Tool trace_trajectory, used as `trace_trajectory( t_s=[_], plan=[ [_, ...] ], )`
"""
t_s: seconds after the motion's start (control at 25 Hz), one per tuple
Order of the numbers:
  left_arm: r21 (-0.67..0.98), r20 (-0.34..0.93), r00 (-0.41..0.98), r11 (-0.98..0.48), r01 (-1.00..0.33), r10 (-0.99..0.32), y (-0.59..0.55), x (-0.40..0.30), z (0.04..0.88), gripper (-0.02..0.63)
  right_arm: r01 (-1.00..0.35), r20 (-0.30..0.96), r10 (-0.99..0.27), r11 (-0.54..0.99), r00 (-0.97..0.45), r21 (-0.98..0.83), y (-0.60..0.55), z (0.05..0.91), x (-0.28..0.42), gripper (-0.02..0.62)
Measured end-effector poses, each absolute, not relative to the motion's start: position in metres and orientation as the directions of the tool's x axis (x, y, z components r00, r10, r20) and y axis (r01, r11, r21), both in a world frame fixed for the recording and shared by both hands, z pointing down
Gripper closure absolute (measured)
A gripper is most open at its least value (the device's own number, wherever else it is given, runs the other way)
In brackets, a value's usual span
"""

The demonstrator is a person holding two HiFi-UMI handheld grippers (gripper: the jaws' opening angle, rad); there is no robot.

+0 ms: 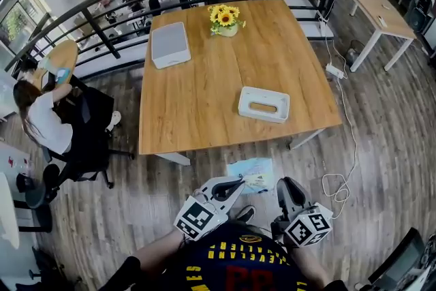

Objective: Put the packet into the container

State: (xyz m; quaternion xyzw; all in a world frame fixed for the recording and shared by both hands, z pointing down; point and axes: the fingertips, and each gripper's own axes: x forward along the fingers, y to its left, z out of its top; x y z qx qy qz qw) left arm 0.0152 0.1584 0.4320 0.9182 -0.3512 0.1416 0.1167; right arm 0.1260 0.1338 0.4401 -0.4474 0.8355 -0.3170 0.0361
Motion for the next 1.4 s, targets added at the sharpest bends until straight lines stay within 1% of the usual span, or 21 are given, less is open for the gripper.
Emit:
trace_trajectory(
  t_s=[0.2,0.36,0.64,0.96,1.2,1.4],
  plan=[
    [0.124,0.329,0.733,-0.742,-0.659,-0.596,0.125,0.022,0.436,0.600,-0.742,0.236,-0.778,0.388,-0.582,-0.547,0.103,0.441,0.132,0.520],
    [0.130,0.309,0.759,-0.765,-0.630,-0.573,0.091,0.016,0.436,0.600,-0.775,0.241,-0.808,0.360,-0.537,-0.520,0.070,0.434,0.132,0.520],
    [0.122,0.270,0.790,-0.795,-0.595,-0.550,0.030,-0.010,0.428,0.600,-0.800,0.249,-0.822,0.350,-0.512,-0.488,0.013,0.430,0.105,0.520],
    [0.141,0.273,0.833,-0.836,-0.530,-0.482,-0.001,-0.019,0.439,0.600,-0.828,0.287,-0.843,0.281,-0.455,-0.486,-0.012,0.436,0.095,0.520],
    [0.161,0.286,0.842,-0.843,-0.513,-0.458,-0.018,-0.023,0.444,0.600,-0.851,0.304,-0.841,0.293,-0.446,-0.437,-0.023,0.435,0.084,0.520],
    [0.156,0.304,0.835,-0.841,-0.519,-0.459,-0.035,-0.014,0.451,0.600,-0.836,0.313,-0.827,0.298,-0.468,-0.462,-0.038,0.447,0.088,0.520]
  ],
)
